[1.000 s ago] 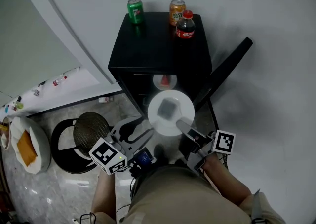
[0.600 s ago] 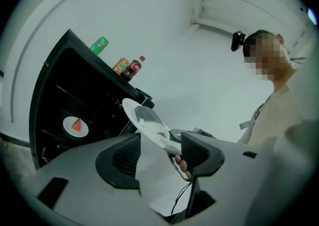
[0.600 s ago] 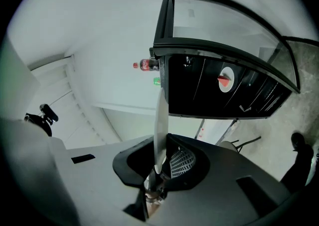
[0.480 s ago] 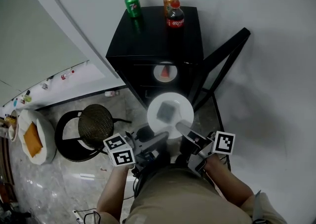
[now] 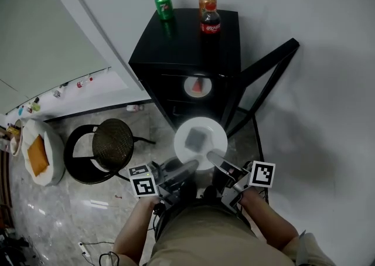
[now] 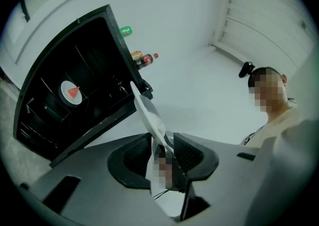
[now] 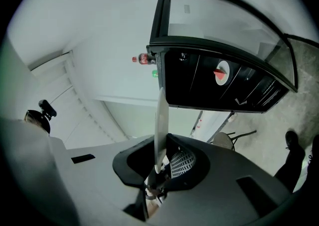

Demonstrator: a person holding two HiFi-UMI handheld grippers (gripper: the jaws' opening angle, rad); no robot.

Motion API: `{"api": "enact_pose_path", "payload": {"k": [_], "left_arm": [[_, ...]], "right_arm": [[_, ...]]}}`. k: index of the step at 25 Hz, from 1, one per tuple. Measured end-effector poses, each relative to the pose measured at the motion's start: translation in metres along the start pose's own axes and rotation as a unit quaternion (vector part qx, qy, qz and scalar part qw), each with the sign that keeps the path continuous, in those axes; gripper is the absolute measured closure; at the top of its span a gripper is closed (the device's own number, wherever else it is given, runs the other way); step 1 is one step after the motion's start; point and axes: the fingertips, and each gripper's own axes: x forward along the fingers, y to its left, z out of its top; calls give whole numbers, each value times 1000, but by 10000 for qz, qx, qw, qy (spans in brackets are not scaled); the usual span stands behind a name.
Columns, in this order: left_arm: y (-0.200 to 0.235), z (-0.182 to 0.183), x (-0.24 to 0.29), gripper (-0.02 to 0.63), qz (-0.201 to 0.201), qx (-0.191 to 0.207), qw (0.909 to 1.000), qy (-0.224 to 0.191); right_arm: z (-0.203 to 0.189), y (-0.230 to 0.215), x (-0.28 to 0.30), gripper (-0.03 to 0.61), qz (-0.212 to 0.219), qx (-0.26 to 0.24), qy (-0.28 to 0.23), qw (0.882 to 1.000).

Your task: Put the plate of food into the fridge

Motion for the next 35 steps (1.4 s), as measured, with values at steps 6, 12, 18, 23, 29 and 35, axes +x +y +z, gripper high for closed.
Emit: {"api": "enact_pose_path", "payload": {"k": [6,12,18,23,29,35], "left_arm": [[12,-2,-3,494,87,-265,9996,-48],[26,6,-11,506,94,-457,9987,-220],[45,29,-24,502,-108,-693,9963,-501],[69,48,-38,516,-177,-1133,9908,-717],[102,61,-58,566,-153,-1833,9792,-861],[124,73,-67,577,-28,-2009,9767,-758]], "right_arm": [[0,-8,5,532,-89,-267,83,9996],[1,-13,21,532,-108,-394,138,9991],[1,-18,47,532,-163,-400,-2,9991],[1,-24,74,532,-268,-493,-10,9984],[0,-35,110,531,-483,-839,135,9952],[1,-50,131,531,-805,-873,206,9927]]}}
